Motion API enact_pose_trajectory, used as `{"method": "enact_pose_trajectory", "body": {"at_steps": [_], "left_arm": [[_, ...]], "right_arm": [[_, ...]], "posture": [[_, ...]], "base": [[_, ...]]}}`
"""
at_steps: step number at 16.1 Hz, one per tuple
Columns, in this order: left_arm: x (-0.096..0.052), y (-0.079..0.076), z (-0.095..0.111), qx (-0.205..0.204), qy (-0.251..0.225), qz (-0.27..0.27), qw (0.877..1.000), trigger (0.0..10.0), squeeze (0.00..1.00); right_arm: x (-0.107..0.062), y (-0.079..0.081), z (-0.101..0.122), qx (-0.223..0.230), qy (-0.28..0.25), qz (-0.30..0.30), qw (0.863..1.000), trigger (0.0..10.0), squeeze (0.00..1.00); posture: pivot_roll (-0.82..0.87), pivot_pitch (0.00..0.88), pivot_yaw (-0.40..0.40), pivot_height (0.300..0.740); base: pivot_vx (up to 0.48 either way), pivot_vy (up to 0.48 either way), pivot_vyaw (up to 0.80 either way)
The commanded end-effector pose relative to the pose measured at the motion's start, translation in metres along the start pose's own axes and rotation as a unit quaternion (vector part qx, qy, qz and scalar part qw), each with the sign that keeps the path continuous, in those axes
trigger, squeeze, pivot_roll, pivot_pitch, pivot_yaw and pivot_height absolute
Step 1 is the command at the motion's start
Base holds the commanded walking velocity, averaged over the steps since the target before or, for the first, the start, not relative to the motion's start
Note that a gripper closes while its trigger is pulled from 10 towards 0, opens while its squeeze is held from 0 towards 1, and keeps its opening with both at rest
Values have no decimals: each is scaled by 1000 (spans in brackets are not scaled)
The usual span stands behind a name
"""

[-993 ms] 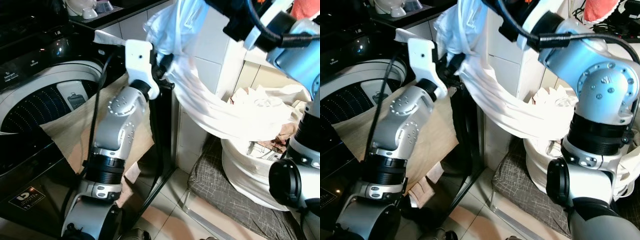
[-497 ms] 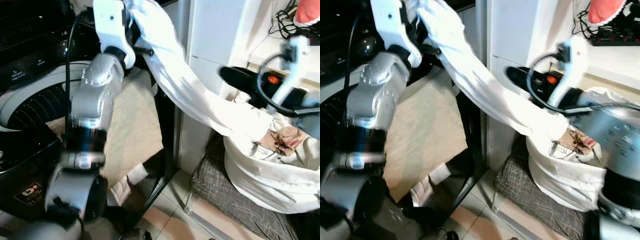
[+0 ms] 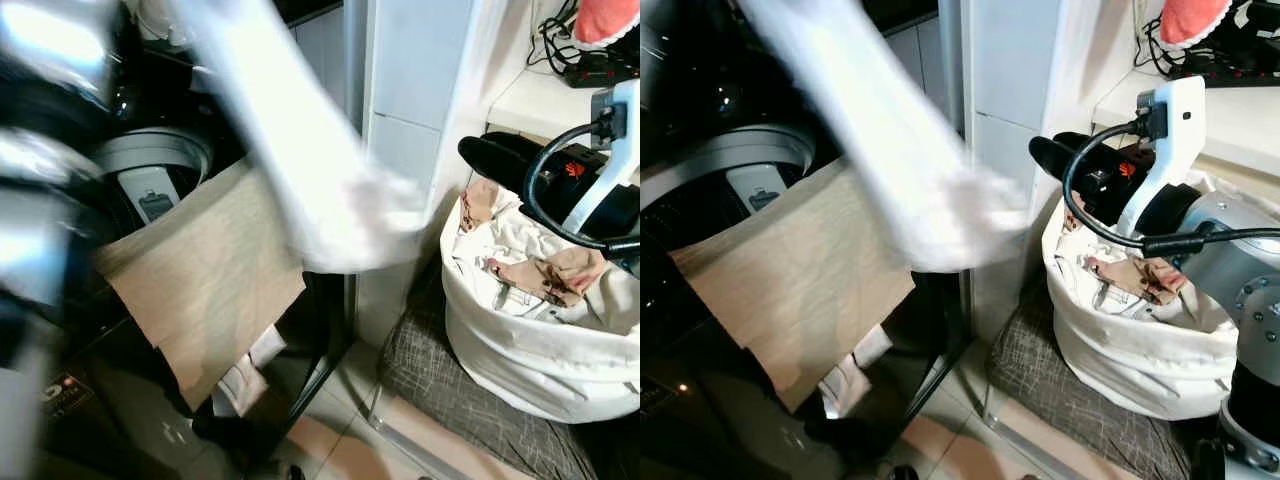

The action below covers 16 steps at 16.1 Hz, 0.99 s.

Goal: Clothes washing

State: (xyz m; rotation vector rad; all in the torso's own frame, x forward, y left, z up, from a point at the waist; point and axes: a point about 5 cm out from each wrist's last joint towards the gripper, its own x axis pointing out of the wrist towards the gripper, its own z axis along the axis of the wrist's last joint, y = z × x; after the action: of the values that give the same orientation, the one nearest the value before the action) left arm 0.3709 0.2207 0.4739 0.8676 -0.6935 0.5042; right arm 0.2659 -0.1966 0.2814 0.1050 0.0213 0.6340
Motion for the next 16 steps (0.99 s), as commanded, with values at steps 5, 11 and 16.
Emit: {"method": "enact_pose_trajectory", "body": {"at_steps": [5, 11, 16], "left_arm": [[10, 38, -8, 121, -11, 89, 989, 0, 0], [-128, -119, -145, 40, 321, -292, 900, 0, 0], [-187, -144, -170, -187, 511, -294, 786, 10000, 1000]], "right_arm": [[5, 10, 1, -11, -22, 17, 1000, 10000, 0], [13, 26, -16, -3, 8, 40, 999, 10000, 0], [13, 38, -23, -3, 27, 61, 998, 10000, 0]], "posture": [[-73, 0, 120, 740], [-96, 0, 121, 740], [-111, 0, 122, 740]], "base": [[0, 0, 0], [0, 0, 0], [0, 0, 0]]}}
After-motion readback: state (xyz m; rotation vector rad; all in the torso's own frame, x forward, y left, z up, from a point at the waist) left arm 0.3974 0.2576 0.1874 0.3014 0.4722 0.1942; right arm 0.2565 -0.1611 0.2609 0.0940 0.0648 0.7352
